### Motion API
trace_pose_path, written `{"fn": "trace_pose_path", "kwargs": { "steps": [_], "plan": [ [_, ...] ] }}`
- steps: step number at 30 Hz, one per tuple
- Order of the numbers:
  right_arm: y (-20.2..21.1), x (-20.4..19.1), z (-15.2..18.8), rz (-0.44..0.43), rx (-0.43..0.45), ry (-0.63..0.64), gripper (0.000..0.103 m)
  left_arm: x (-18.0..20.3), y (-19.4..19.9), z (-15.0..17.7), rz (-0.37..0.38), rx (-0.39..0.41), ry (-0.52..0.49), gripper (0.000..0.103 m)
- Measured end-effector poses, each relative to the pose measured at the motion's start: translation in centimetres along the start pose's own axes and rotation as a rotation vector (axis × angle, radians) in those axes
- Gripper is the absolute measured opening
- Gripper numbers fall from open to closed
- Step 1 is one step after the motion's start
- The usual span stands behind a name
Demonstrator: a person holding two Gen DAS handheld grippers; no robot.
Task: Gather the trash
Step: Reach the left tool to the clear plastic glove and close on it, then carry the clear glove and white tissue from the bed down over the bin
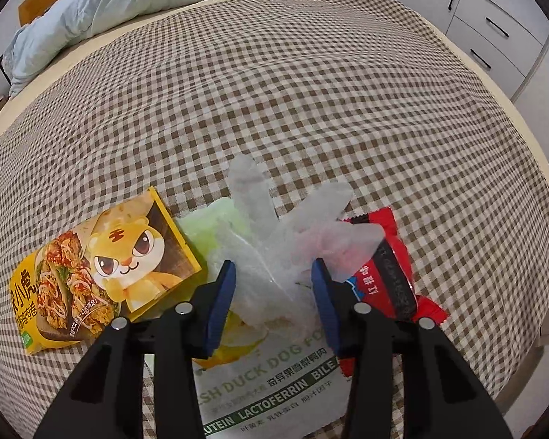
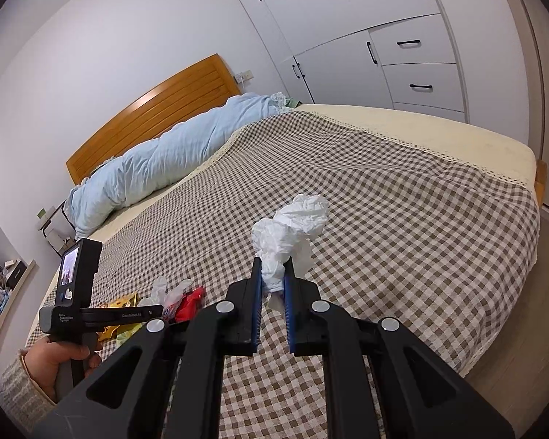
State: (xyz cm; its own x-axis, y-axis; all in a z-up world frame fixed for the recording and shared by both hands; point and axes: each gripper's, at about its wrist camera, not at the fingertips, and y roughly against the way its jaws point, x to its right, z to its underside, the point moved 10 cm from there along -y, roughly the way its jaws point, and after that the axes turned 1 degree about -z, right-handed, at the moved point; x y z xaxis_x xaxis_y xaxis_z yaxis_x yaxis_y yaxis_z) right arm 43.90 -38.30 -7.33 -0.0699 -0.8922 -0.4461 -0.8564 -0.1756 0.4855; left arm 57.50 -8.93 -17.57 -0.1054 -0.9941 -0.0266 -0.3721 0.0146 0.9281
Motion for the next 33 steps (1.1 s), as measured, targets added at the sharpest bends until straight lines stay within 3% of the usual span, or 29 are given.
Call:
{"fn": "trace_pose_path", "kwargs": {
  "steps": [5,11,20,33],
  "plan": [
    [-0.2,-0.3,0.1,-0.006,-0.002,0.007,0.011,-0.4,0.2,0.0,0.014,0.022,0.023,0.017],
    [-0.5,-0.6,0.1,-0.013,-0.006,0.012,0.011,-0.6,2.1,-0.3,0.023,0.087,0.017,0.01],
    [-0.4,-1.2,0.2,-0.026,0.002,0.032,0.011,-0.2,6.1,-0.6,0.052,0.161,-0.003,0.009],
    [1.7,-4.0,1.4,-0.07,0.021,0.078,0.011,0.6,13.9,1.8,0.072,0.282,-0.041,0.008]
  ]
}}
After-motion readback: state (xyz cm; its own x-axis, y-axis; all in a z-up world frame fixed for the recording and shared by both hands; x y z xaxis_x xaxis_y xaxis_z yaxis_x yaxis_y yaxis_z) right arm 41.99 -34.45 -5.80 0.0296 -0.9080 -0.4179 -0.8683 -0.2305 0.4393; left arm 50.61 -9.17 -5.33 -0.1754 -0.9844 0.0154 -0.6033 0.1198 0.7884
